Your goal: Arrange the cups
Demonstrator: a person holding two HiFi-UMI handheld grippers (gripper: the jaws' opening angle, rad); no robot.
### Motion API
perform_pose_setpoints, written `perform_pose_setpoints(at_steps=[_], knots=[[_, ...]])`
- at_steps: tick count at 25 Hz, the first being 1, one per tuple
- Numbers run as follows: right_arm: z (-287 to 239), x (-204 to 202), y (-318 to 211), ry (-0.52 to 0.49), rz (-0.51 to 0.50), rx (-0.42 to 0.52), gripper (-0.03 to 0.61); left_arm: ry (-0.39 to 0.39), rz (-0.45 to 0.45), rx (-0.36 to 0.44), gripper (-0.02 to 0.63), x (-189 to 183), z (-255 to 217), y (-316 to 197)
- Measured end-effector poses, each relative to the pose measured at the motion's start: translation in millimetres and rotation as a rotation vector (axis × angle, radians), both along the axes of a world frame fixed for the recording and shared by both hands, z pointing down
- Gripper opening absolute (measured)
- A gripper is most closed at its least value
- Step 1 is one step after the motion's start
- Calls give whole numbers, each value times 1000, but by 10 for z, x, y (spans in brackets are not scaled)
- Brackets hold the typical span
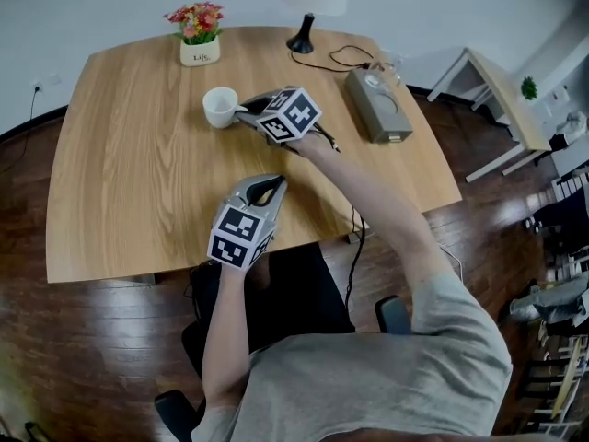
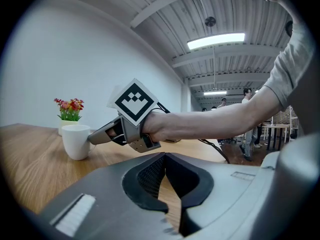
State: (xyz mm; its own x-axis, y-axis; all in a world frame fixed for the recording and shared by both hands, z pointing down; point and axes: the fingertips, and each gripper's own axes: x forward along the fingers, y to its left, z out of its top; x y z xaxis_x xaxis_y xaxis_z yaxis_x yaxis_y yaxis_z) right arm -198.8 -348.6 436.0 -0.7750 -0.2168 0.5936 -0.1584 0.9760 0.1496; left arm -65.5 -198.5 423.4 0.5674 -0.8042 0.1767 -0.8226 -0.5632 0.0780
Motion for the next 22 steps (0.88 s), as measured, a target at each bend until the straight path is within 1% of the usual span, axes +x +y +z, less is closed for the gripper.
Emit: perform_pose_setpoints(at_steps=[5, 11, 15, 18, 22], knots=[[-29, 319, 62, -36, -4, -15, 54, 2, -7, 5, 9, -20, -17, -6], [-51, 1086, 118, -107, 80, -58, 54, 2, -2, 8, 8, -19, -28, 10], [-137, 1637, 126, -172, 151, -86, 54, 1, -6, 8, 8, -72, -29, 3], [-308, 2064, 104, -237, 209, -94, 54, 3, -13, 3, 9, -102, -22, 11], [-742, 2820, -100, -325, 336, -48, 54, 4, -3, 3, 9, -50, -38, 2]])
